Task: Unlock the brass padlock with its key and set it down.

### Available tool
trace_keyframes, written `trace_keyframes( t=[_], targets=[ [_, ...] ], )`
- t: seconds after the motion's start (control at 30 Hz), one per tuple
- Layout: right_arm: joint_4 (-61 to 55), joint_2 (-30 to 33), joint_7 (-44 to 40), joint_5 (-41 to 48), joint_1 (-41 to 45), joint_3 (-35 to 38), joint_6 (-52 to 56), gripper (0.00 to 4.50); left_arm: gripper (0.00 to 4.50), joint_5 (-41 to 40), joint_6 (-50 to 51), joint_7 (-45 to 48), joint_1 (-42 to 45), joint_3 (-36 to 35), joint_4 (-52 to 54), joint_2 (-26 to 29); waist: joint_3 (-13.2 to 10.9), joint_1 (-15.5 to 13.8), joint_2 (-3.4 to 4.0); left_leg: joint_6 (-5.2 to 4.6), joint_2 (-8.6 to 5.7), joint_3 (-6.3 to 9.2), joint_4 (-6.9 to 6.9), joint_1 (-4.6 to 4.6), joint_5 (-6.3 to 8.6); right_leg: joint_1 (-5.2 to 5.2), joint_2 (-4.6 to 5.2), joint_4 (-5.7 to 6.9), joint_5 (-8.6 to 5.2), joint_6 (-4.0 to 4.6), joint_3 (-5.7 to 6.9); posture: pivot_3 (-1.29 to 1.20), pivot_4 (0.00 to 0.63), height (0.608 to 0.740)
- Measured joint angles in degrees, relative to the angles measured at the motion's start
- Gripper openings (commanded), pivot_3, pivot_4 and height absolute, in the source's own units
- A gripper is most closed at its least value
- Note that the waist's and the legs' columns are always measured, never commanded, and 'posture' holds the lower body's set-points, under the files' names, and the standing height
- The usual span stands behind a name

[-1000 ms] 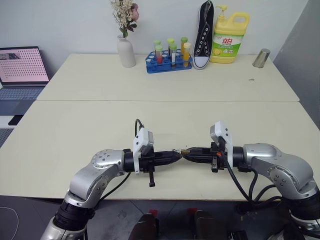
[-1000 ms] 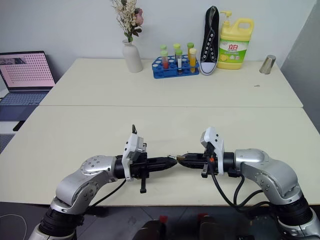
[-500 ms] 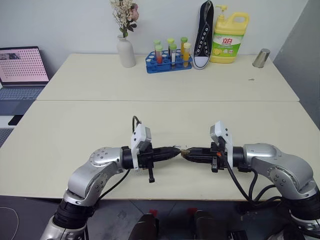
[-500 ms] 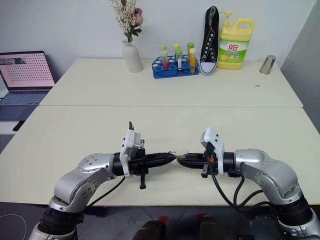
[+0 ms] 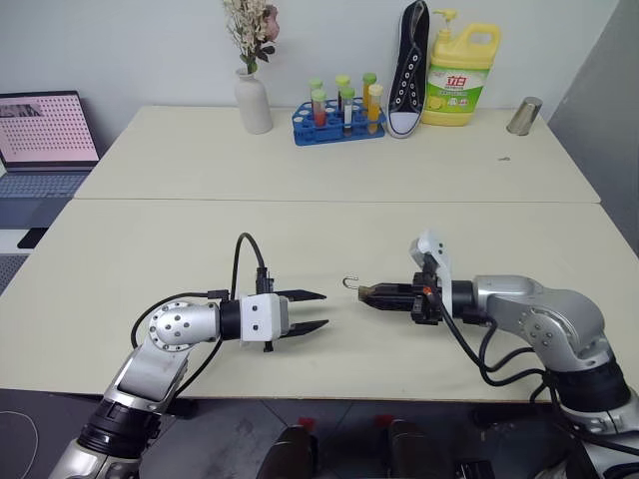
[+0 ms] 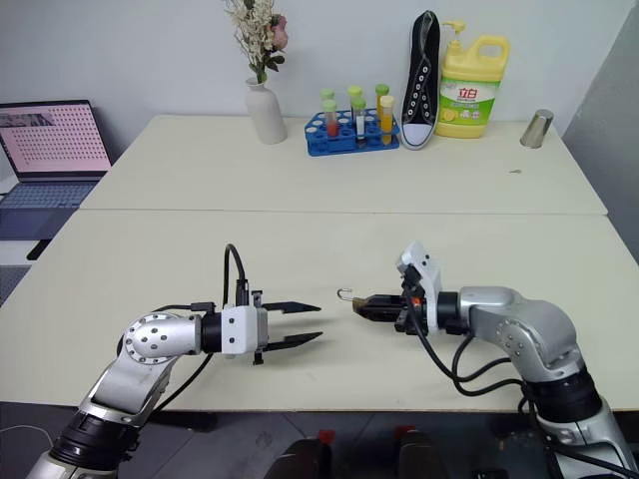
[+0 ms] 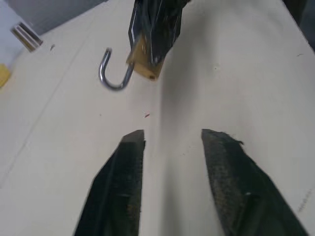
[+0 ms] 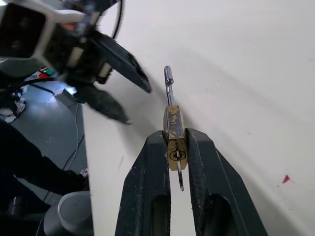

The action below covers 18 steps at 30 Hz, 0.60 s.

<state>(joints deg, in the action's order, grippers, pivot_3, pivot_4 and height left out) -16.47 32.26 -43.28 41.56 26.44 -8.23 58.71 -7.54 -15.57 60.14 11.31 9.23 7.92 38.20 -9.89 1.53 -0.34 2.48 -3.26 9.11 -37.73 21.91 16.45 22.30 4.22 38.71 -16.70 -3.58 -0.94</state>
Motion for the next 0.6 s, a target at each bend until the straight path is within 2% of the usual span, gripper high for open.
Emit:
trace_keyframes(
  t=[0.17, 0.2, 0.3, 0.4, 0.43, 0.47, 0.6],
  targets=[
    [8.1, -3.0, 0.1, -2.8, 4.7, -3.1, 1.1, 0.14, 4.28, 0.1, -0.9, -1.2, -2.1, -0.2, -0.4, -0.1, 0.0, 0.4, 0.04, 0.0, -0.03, -0.03, 0.01, -0.04, 0.0, 0.02, -0.03, 0.06, 0.0, 0.0, -0.01, 0.0, 0.15, 0.74],
    [10.1, -3.6, 0.0, -3.9, 5.8, -4.0, 1.0, 0.14, 4.46, 0.1, -0.8, -1.6, -2.9, -0.3, -0.2, -0.1, 0.0, 0.4, 0.04, 0.0, -0.02, -0.02, 0.02, -0.04, 0.0, 0.03, -0.04, 0.07, 0.0, 0.0, -0.01, 0.0, 0.15, 0.74],
    [17.0, -5.2, -0.8, -7.5, 9.3, -7.1, -0.2, 0.14, 4.46, 0.2, -0.2, -3.0, -4.7, -0.6, 1.3, -0.1, 0.0, 0.4, 0.06, 0.0, -0.02, -0.01, 0.01, -0.04, 0.0, 0.04, -0.04, 0.11, 0.0, 0.0, 0.0, 0.0, 0.15, 0.74],
    [22.8, -5.3, -3.3, -12.2, 12.4, -10.4, -3.5, 1.21, 4.5, -0.1, 2.1, -4.7, -6.0, -1.2, 2.9, -0.2, 0.0, 0.3, 0.07, 0.0, -0.03, -0.01, 0.01, -0.03, 0.0, 0.05, -0.03, 0.1, 0.0, 0.0, -0.01, 0.0, 0.15, 0.74],
    [24.3, -5.1, -3.8, -13.7, 13.0, -10.9, -4.5, 1.4, 4.5, -0.3, 3.1, -5.0, -6.2, -1.3, 3.3, -0.2, 0.0, 0.2, 0.07, 0.0, -0.03, 0.0, 0.01, -0.02, 0.0, 0.04, -0.01, 0.1, 0.0, 0.0, 0.0, 0.0, 0.15, 0.74],
    [25.0, -4.9, -4.4, -14.3, 13.2, -11.1, -5.2, 1.84, 4.5, -0.8, 4.6, -5.4, -6.3, -1.4, 3.7, -0.2, 0.0, 0.2, 0.07, 0.0, -0.03, 0.01, 0.01, -0.02, 0.0, 0.04, -0.01, 0.09, 0.0, 0.0, 0.01, 0.0, 0.15, 0.74],
    [24.1, -1.7, -6.8, -15.9, 12.8, -10.9, -7.2, 3.1, 4.5, -7.1, 16.5, -6.2, -6.6, -2.2, 7.6, -0.3, -0.1, 0.2, 0.08, 0.0, -0.02, 0.03, 0.0, -0.01, 0.0, 0.04, 0.0, 0.1, 0.0, 0.0, 0.01, 0.0, 0.15, 0.74]
  ],
)
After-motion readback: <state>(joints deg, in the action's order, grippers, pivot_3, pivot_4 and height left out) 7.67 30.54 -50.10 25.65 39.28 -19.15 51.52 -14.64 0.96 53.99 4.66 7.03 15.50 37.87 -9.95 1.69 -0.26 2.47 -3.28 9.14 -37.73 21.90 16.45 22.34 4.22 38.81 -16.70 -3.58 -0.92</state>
